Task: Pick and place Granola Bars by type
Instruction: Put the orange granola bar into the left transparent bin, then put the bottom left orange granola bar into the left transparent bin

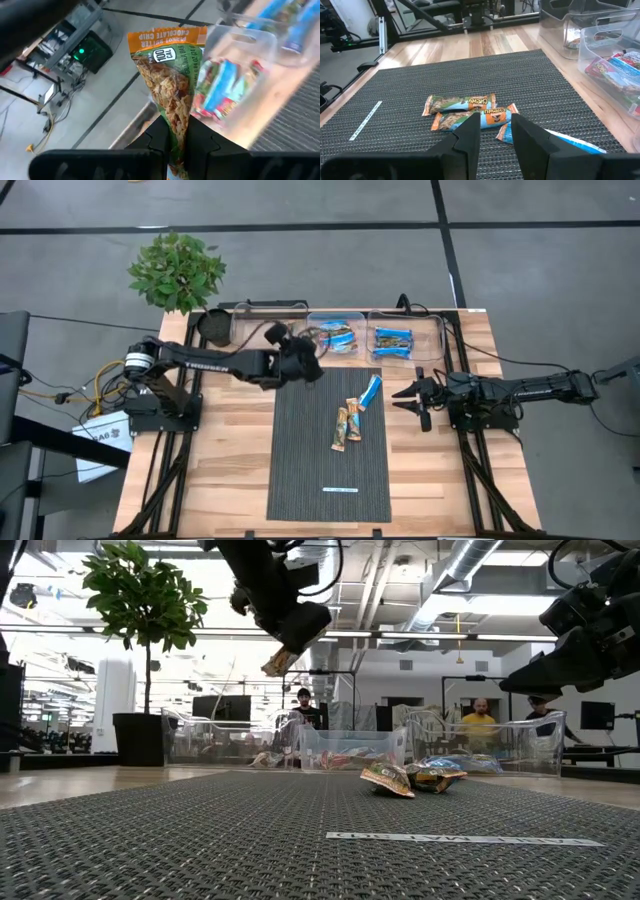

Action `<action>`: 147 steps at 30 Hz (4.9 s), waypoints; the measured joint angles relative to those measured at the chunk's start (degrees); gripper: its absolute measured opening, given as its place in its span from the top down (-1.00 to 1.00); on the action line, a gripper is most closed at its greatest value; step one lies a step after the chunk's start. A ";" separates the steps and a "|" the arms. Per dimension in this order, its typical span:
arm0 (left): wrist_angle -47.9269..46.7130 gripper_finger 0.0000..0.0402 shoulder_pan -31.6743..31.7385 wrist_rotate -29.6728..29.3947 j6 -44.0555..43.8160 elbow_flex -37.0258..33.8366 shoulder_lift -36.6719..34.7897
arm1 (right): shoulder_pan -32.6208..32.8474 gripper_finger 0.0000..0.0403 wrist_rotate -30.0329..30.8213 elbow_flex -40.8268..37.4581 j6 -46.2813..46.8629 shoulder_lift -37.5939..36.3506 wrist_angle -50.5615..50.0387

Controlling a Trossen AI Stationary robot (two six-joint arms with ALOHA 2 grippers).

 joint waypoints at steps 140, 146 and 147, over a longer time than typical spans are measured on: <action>-4.64 0.13 -11.15 55.40 13.64 0.04 -4.01 | 0.00 0.49 -0.01 0.00 0.00 0.00 0.00; -3.47 0.14 -15.13 53.51 18.64 0.13 -2.41 | 0.00 0.49 -0.01 0.00 0.00 0.02 0.00; -3.44 0.14 -15.36 52.83 20.35 0.12 -2.18 | -0.02 0.49 0.01 -0.01 0.00 0.00 0.01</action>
